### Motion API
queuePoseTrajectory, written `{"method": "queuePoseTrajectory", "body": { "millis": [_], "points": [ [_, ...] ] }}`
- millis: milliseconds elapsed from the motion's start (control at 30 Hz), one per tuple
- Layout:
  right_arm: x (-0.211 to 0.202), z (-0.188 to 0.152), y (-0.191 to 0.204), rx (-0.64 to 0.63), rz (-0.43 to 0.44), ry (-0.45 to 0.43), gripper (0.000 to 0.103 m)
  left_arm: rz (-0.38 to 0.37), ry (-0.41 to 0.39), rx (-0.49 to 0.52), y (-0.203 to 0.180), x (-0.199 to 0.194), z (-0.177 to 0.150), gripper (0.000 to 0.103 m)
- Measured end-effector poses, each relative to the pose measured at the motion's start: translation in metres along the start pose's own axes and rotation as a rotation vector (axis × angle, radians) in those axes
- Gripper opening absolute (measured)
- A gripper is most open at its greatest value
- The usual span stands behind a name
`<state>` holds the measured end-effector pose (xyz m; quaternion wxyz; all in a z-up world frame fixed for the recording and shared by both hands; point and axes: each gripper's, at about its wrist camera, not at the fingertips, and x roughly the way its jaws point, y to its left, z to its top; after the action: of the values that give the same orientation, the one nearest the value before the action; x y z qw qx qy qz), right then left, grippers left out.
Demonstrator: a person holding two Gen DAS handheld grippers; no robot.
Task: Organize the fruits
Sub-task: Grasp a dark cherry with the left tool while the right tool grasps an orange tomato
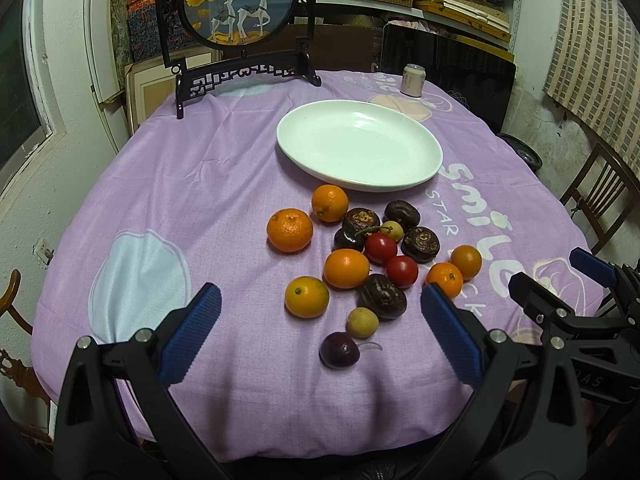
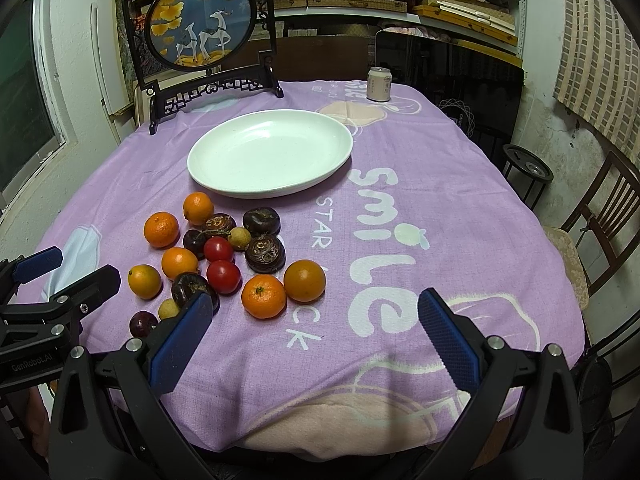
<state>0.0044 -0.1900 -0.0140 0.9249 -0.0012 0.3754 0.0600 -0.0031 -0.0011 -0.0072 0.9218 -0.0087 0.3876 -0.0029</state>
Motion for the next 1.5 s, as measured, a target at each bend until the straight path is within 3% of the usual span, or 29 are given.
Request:
{"method": "queuePoseTrajectory", "body": {
  "millis": [400, 633, 667, 733, 900, 1067, 1133, 1367, 1500],
  "points": [
    [0.003, -0.001, 0.001, -0.006, 0.005, 0.010, 0.102, -0.006, 0.011, 0.004, 0.000, 0.002, -0.004, 0.101],
    [0.041, -0.012, -0.016, -0.010, -0.017, 0.060, 0.101, 0.012, 0.126, 0.015, 0.019, 0.032, -0.042, 0.101],
    [0.047, -0.015, -0.019, -0.005, 0.009, 0.067, 0.098, 0.008, 0.139, 0.009, 0.022, 0.033, -0.044, 0.101],
    [0.055, -0.016, -0.022, -0.001, 0.045, 0.080, 0.069, 0.006, 0.155, -0.004, 0.026, 0.036, -0.049, 0.101],
    [0.069, -0.019, -0.017, -0.042, 0.075, 0.123, 0.058, -0.011, 0.177, -0.050, 0.041, 0.040, -0.048, 0.101],
    [0.094, -0.010, -0.006, -0.086, 0.082, 0.145, 0.054, -0.054, 0.209, -0.044, 0.038, 0.046, -0.050, 0.101],
    [0.100, -0.001, -0.007, -0.070, 0.145, 0.134, 0.038, -0.071, 0.220, -0.039, 0.036, 0.048, -0.051, 0.101],
    [0.091, 0.000, -0.019, -0.018, 0.171, 0.134, 0.037, -0.099, 0.227, -0.019, 0.021, 0.052, -0.049, 0.099],
    [0.067, -0.008, -0.029, -0.011, 0.166, 0.109, 0.037, -0.123, 0.229, 0.013, 0.008, 0.056, -0.045, 0.079]
  ]
}}
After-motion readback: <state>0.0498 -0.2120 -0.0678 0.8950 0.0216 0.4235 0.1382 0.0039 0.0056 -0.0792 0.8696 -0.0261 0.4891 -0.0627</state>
